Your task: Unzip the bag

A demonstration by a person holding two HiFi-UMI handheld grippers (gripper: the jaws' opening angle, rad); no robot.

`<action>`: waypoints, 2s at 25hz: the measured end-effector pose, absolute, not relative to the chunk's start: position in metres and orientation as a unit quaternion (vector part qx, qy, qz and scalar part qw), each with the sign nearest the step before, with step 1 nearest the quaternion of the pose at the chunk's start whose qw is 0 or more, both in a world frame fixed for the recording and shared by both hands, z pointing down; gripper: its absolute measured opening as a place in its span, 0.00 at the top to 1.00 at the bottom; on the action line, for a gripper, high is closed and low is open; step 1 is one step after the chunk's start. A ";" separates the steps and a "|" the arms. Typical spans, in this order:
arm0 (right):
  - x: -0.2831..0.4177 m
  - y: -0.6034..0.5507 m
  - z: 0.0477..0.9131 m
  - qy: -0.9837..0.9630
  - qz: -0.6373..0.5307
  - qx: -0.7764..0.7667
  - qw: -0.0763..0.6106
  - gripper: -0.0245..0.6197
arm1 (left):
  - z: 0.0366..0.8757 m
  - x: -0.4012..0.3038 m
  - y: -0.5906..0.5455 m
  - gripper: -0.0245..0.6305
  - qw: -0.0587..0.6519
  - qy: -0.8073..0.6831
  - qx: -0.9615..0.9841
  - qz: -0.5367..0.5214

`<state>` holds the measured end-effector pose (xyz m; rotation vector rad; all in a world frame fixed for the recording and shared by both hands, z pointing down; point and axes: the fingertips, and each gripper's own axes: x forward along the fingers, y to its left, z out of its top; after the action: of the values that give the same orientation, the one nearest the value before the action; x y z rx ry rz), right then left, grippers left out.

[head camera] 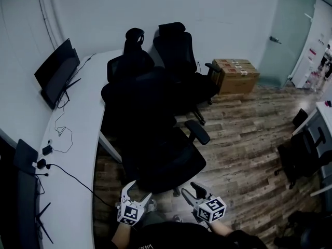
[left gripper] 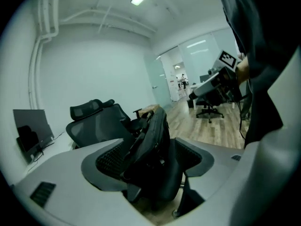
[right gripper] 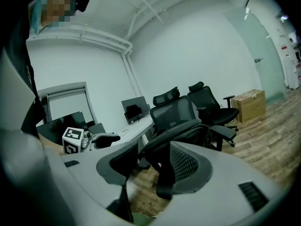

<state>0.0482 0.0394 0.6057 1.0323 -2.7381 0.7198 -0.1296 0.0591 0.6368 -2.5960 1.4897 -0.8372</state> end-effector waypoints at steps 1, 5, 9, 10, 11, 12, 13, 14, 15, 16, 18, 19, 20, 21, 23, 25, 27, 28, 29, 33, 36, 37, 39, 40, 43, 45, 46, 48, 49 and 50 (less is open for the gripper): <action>0.046 0.036 0.606 -0.903 0.242 0.349 0.064 0.66 | 0.645 -0.131 0.053 0.45 0.019 0.463 -0.839 -0.285; 0.039 0.026 0.611 -0.888 0.250 0.380 0.068 0.66 | 0.677 -0.138 0.030 0.44 0.029 0.402 -0.851 -0.336; 0.031 0.014 0.617 -0.872 0.255 0.411 0.071 0.66 | 0.696 -0.140 0.005 0.44 0.028 0.361 -0.866 -0.344; 0.030 0.012 0.619 -0.868 0.257 0.419 0.071 0.66 | 0.701 -0.140 0.000 0.44 0.030 0.351 -0.870 -0.346; 0.028 0.011 0.620 -0.864 0.259 0.426 0.071 0.66 | 0.705 -0.139 -0.004 0.44 0.032 0.338 -0.873 -0.350; 0.026 0.009 0.621 -0.859 0.261 0.434 0.070 0.66 | 0.709 -0.138 -0.007 0.44 0.036 0.325 -0.876 -0.354; 0.023 0.008 0.623 -0.855 0.264 0.441 0.069 0.66 | 0.713 -0.137 -0.010 0.44 0.040 0.312 -0.879 -0.359; 0.021 0.008 0.625 -0.851 0.267 0.446 0.069 0.66 | 0.717 -0.136 -0.011 0.44 0.046 0.298 -0.881 -0.364; 0.018 0.008 0.627 -0.848 0.270 0.452 0.070 0.66 | 0.720 -0.135 -0.012 0.44 0.052 0.286 -0.883 -0.368; 0.015 0.008 0.630 -0.844 0.272 0.456 0.072 0.66 | 0.724 -0.135 -0.013 0.44 0.059 0.275 -0.885 -0.372; 0.011 0.007 0.634 -0.838 0.273 0.467 0.076 0.66 | 0.732 -0.133 -0.015 0.44 0.073 0.253 -0.886 -0.381; 0.009 0.006 0.637 -0.835 0.273 0.472 0.077 0.66 | 0.736 -0.133 -0.015 0.44 0.080 0.243 -0.887 -0.385; 0.007 0.006 0.638 -0.832 0.273 0.477 0.077 0.66 | 0.739 -0.133 -0.016 0.44 0.087 0.235 -0.886 -0.389; 0.005 0.005 0.640 -0.829 0.273 0.482 0.077 0.66 | 0.742 -0.134 -0.018 0.44 0.094 0.230 -0.886 -0.391; 0.000 0.002 0.644 -0.824 0.275 0.490 0.079 0.66 | 0.746 -0.136 -0.023 0.44 0.101 0.228 -0.886 -0.390; -0.008 0.001 0.645 -0.820 0.278 0.494 0.080 0.66 | 0.748 -0.139 -0.030 0.44 0.103 0.233 -0.887 -0.386; -0.016 0.001 0.646 -0.817 0.278 0.498 0.081 0.66 | 0.750 -0.141 -0.036 0.44 0.107 0.233 -0.887 -0.384; -0.019 0.000 0.645 -0.816 0.278 0.500 0.081 0.66 | 0.750 -0.142 -0.038 0.44 0.110 0.230 -0.888 -0.383; -0.023 -0.001 0.645 -0.815 0.277 0.503 0.081 0.66 | 0.750 -0.143 -0.041 0.44 0.114 0.227 -0.889 -0.381; -0.038 -0.005 0.651 -0.810 0.276 0.511 0.078 0.66 | 0.745 -0.146 -0.051 0.44 0.132 0.204 -0.897 -0.369; -0.051 -0.009 0.647 -0.812 0.270 0.513 0.069 0.66 | 0.734 -0.150 -0.059 0.54 0.138 0.199 -0.903 -0.355; -0.054 -0.010 0.645 -0.812 0.268 0.514 0.068 0.66 | 0.729 -0.152 -0.063 0.58 0.137 0.201 -0.905 -0.350; -0.061 -0.013 0.643 -0.813 0.263 0.515 0.071 0.66 | 0.721 -0.156 -0.073 0.60 0.133 0.207 -0.908 -0.338; -0.065 -0.015 0.643 -0.813 0.260 0.515 0.073 0.66 | 0.718 -0.158 -0.078 0.60 0.131 0.208 -0.910 -0.334; -0.078 -0.023 0.643 -0.818 0.252 0.510 0.082 0.66 | 0.708 -0.163 -0.089 0.63 0.125 0.206 -0.915 -0.322; -0.090 -0.030 0.641 -0.825 0.246 0.501 0.090 0.66 | 0.704 -0.165 -0.095 0.67 0.114 0.204 -0.920 -0.315; -0.096 -0.034 0.641 -0.829 0.242 0.495 0.093 0.66 | 0.702 -0.166 -0.098 0.69 0.109 0.203 -0.922 -0.312; -0.109 -0.044 0.641 -0.838 0.234 0.484 0.098 0.66 | 0.698 -0.167 -0.104 0.70 0.104 0.201 -0.924 -0.308; -0.113 -0.049 0.642 -0.841 0.230 0.479 0.099 0.66 | 0.696 -0.167 -0.107 0.70 0.102 0.202 -0.925 -0.306; -0.118 -0.055 0.643 -0.844 0.228 0.474 0.100 0.66 | 0.694 -0.168 -0.111 0.71 0.099 0.204 -0.925 -0.304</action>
<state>-0.1177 -0.0553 0.6434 1.4027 -2.4962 0.6735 -0.1678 -0.1113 0.6944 -2.7375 0.6030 -0.8986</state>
